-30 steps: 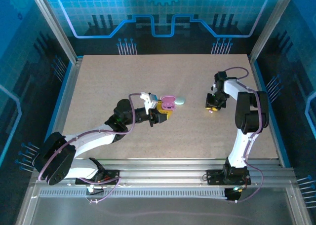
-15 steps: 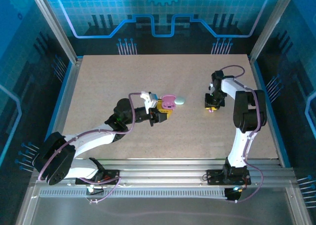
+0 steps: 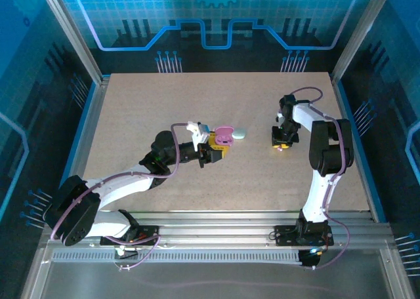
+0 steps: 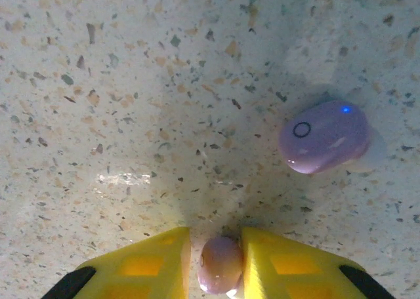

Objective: Insert the wireless bluetooth earbuds into the charging case

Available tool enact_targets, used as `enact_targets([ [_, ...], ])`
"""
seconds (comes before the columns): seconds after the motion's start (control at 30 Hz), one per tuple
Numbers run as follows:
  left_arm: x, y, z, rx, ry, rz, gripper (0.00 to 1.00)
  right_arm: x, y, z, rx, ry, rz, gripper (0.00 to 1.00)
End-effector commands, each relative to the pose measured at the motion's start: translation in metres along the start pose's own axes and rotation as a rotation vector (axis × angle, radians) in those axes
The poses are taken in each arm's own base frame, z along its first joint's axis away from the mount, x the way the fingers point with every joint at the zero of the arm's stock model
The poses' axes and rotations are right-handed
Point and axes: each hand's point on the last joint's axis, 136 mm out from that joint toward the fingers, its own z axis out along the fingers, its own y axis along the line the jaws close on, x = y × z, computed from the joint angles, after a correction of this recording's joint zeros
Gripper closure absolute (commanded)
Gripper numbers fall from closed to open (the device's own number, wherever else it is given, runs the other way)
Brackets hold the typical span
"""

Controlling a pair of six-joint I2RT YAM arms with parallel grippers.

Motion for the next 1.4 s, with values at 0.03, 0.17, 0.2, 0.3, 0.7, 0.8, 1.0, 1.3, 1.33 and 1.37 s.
enact_targets([
  [0.03,-0.020,-0.008,0.001,0.019,-0.043,0.029,0.67,0.000,0.001,0.000,0.025,0.016,-0.023,0.73],
  [0.17,-0.021,-0.008,0.000,0.018,-0.044,0.028,0.67,-0.002,0.001,0.003,0.028,0.016,-0.023,0.73],
  [0.2,-0.020,-0.008,0.000,0.018,-0.043,0.027,0.67,-0.003,0.001,0.003,0.029,0.018,-0.022,0.73],
  [0.3,-0.020,-0.008,0.001,0.020,-0.043,0.025,0.67,-0.003,0.002,0.006,0.022,0.027,-0.018,0.73],
  [0.7,-0.019,-0.007,0.001,0.018,-0.040,0.022,0.67,-0.002,0.007,0.006,-0.005,0.032,-0.017,0.84],
  [0.8,-0.019,-0.008,0.000,0.016,-0.039,0.025,0.67,-0.001,0.014,-0.004,-0.050,0.013,-0.016,0.86],
  [1.0,-0.018,-0.003,-0.002,-0.017,-0.035,0.047,0.68,0.006,0.071,-0.061,-0.393,-0.102,-0.019,0.86],
  [1.3,-0.016,0.009,-0.009,-0.104,-0.017,0.109,0.68,0.051,0.157,-0.179,-1.015,-0.164,-0.158,0.86],
  [1.33,-0.016,0.011,-0.010,-0.115,-0.016,0.116,0.68,0.057,0.164,-0.191,-1.074,-0.159,-0.181,0.86],
  [1.37,-0.016,0.012,-0.011,-0.122,-0.015,0.124,0.68,0.062,0.169,-0.199,-1.115,-0.152,-0.200,0.86],
])
